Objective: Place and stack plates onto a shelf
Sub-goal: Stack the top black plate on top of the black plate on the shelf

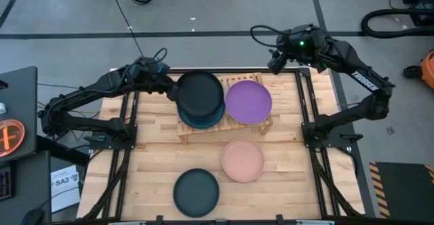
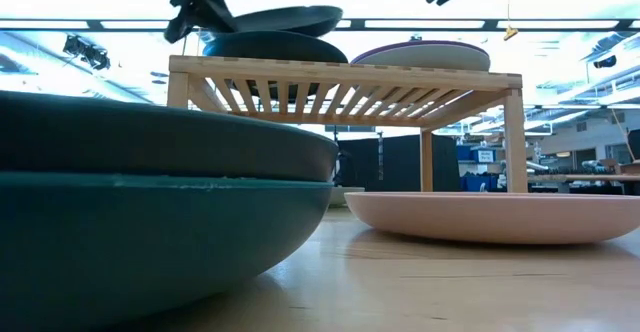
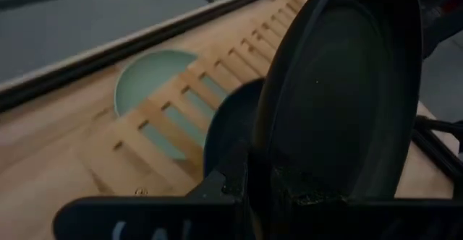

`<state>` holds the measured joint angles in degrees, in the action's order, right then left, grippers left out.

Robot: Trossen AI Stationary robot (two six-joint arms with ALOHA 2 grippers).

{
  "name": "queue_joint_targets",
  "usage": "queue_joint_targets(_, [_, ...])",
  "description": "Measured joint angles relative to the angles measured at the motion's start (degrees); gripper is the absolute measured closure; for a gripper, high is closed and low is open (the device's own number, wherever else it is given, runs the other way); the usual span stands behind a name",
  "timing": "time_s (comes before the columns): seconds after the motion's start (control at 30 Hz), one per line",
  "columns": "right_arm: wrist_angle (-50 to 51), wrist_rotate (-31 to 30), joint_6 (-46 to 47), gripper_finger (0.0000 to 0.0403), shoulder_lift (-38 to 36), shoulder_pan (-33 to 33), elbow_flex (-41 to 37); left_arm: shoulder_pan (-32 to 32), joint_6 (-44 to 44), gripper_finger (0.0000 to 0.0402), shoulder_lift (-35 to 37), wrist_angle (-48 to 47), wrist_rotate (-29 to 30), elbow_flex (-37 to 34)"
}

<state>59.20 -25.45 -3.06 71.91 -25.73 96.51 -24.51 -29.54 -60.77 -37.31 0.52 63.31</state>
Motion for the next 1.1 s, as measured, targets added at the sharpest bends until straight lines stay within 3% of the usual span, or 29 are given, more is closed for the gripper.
queue_joint_targets(0.5, [-0.84,-0.11,-1.62,0.0186,4.04,-2.05,-0.02,0.01,-7.23,0.0377,0.00,-6.67,-1.95,0.02])
queue_joint_targets(1.1, [-1.62,0.04,-1.62,0.0186,4.42,-3.02,-0.02,0.01,-7.06,0.0372,-0.02,-7.57,-1.88,0.02])
